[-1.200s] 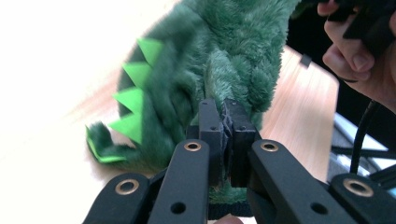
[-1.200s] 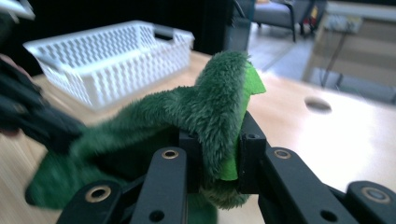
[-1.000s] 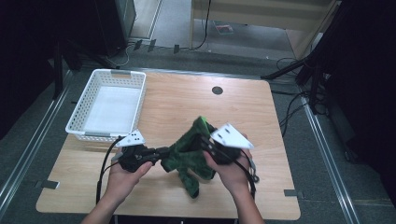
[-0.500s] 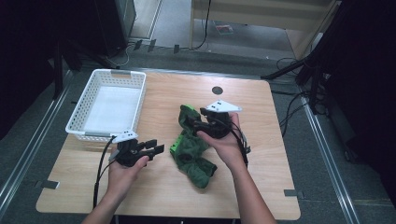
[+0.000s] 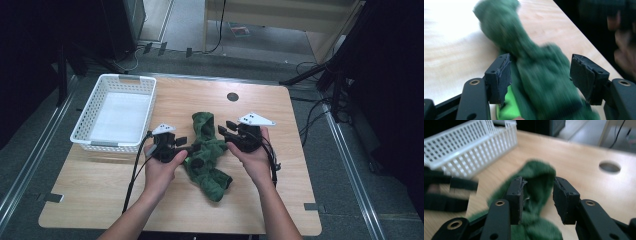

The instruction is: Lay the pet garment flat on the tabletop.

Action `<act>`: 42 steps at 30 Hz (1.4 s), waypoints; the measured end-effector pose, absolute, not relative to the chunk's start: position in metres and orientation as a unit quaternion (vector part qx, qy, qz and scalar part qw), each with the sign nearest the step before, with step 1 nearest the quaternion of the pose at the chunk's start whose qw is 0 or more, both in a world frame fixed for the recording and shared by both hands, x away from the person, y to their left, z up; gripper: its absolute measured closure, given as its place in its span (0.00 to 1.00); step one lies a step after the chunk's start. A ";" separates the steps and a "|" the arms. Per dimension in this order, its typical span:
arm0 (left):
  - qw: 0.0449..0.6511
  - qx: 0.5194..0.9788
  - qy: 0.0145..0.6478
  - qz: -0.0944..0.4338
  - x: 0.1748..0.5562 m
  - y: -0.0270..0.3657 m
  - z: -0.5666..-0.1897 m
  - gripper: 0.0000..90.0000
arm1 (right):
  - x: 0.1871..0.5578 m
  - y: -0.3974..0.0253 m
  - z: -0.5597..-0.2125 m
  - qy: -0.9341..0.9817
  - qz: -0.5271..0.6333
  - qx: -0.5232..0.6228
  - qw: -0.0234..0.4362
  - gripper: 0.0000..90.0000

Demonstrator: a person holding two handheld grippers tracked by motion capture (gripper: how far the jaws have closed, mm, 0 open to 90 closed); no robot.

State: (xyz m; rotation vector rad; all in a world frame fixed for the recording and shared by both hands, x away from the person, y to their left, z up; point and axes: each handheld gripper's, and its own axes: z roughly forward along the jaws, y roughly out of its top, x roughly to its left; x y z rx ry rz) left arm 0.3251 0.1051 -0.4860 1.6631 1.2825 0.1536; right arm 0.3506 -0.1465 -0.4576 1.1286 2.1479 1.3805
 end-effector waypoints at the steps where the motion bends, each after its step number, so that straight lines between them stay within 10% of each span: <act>1: 0.484 0.686 0.539 0.069 0.334 0.103 -0.486 0.36 | 0.352 -0.147 -0.465 0.761 0.480 0.403 0.168 0.66; 9: 0.398 0.710 0.572 0.099 0.379 0.080 -0.499 0.31 | 0.390 -0.142 -0.494 0.746 0.464 0.461 0.125 0.57; 14: 0.409 0.718 0.553 0.105 0.387 0.090 -0.505 0.76 | 0.417 -0.127 -0.514 0.759 0.426 0.484 0.093 0.48; 20: 0.482 0.708 0.507 0.096 0.375 0.105 -0.491 0.97 | 0.432 -0.109 -0.533 0.783 0.376 0.491 0.067 0.46; 27: 0.540 0.707 0.445 0.103 0.355 0.122 -0.464 0.99 | 0.421 -0.108 -0.523 0.790 0.402 0.452 0.096 0.94; 42: 0.610 0.682 0.363 0.175 0.282 0.160 -0.404 0.99 | 0.310 -0.152 -0.417 0.710 0.585 0.340 0.198 0.96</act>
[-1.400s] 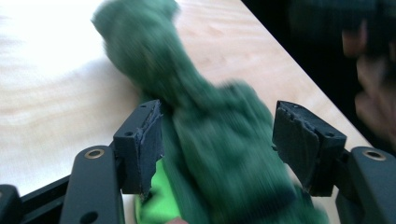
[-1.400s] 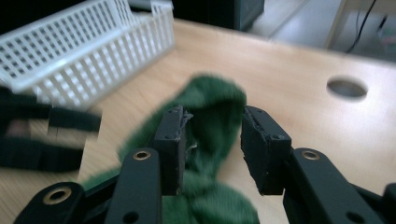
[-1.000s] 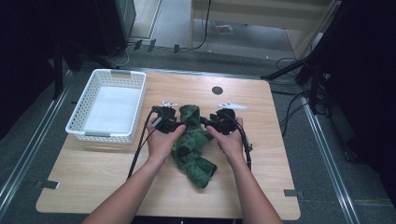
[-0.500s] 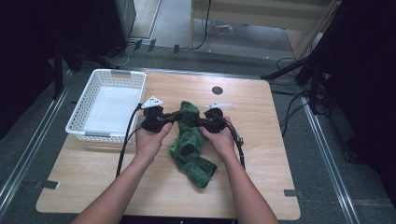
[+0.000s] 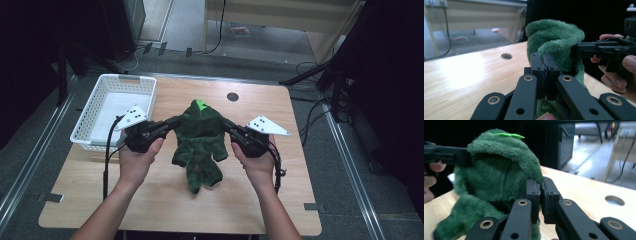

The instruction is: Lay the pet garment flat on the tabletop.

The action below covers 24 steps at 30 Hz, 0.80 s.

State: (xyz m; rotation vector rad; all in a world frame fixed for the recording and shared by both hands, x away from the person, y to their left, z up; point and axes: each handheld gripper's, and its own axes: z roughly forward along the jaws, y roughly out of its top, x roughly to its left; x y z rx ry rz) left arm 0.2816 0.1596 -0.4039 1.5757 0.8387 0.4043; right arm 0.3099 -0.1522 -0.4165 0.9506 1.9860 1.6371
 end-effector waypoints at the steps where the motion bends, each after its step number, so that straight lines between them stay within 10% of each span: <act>1: 0.611 0.683 0.359 0.177 0.275 0.161 -0.400 0.99 | 0.301 -0.153 -0.411 0.709 0.588 0.332 0.203 0.96; 15: 0.669 0.678 0.286 0.106 0.204 0.177 -0.337 0.98 | 0.186 -0.161 -0.332 0.709 0.624 0.262 0.199 0.95; 24: 0.564 0.719 0.400 0.076 0.278 0.157 -0.422 0.97 | 0.239 -0.163 -0.390 0.726 0.569 0.349 0.167 0.97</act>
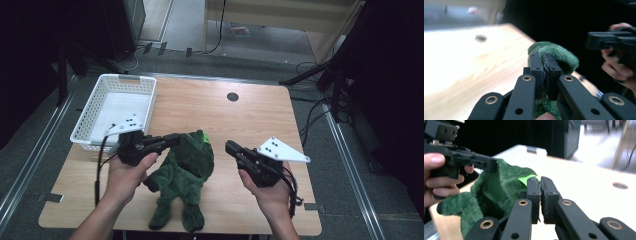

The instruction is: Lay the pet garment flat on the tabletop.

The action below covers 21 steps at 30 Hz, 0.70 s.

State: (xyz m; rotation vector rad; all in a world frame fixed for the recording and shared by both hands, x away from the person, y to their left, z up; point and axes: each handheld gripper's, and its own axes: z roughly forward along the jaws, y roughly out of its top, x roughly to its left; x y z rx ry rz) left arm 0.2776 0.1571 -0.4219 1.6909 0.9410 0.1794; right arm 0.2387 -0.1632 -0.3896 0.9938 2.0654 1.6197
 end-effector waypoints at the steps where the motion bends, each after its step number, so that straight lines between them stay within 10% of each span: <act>1: 0.555 0.720 0.409 0.081 0.286 0.155 -0.431 0.97 | 0.253 -0.163 -0.405 0.727 0.559 0.363 0.165 0.98; 6: 0.529 0.721 0.443 0.069 0.326 0.145 -0.475 0.97 | 0.300 -0.163 -0.456 0.723 0.518 0.430 0.155 0.97; 15: 0.510 0.713 0.472 0.090 0.345 0.152 -0.492 0.95 | 0.325 -0.118 -0.494 0.759 0.479 0.429 0.106 0.51; 21: 0.508 0.715 0.475 0.072 0.348 0.153 -0.495 0.95 | 0.357 -0.094 -0.533 0.767 0.424 0.476 0.070 0.61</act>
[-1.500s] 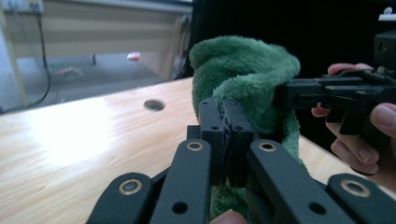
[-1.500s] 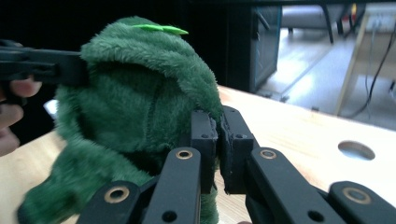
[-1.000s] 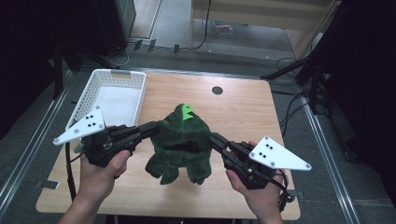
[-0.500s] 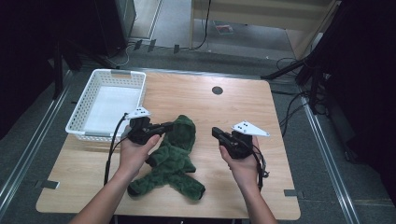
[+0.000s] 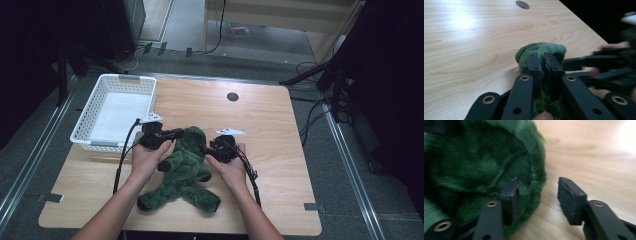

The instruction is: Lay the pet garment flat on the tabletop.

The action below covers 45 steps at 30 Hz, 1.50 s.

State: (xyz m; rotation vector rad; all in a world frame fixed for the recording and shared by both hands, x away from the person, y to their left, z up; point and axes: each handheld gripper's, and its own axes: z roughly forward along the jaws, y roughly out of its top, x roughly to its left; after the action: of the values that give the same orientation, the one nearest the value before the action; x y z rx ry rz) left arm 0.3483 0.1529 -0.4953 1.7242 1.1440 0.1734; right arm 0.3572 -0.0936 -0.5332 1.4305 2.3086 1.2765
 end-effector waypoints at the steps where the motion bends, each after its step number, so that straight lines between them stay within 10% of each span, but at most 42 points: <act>1: 0.513 0.712 0.475 0.068 0.348 0.154 -0.494 0.95 | 0.361 -0.090 -0.539 0.773 0.415 0.476 0.058 0.69; 5: 0.518 0.712 0.470 0.070 0.347 0.157 -0.492 0.97 | 0.360 -0.086 -0.542 0.786 0.397 0.461 0.106 0.96; 20: 0.497 0.735 0.460 0.025 0.371 0.098 -0.507 0.98 | 0.364 -0.160 -0.497 0.759 0.400 0.444 0.259 0.99; 35: 0.404 0.743 0.528 0.082 0.410 0.102 -0.541 0.98 | 0.376 -0.186 -0.526 0.788 0.370 0.432 0.236 0.78; 45: 0.445 0.739 0.499 0.081 0.405 0.091 -0.525 0.67 | 0.373 -0.201 -0.512 0.769 0.426 0.436 0.192 0.59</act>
State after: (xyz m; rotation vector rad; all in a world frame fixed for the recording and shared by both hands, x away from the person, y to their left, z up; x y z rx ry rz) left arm 0.4046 0.0910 -0.5251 1.8313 1.2372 0.2004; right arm 0.3728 -0.2010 -0.5118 1.2238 2.1582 1.1966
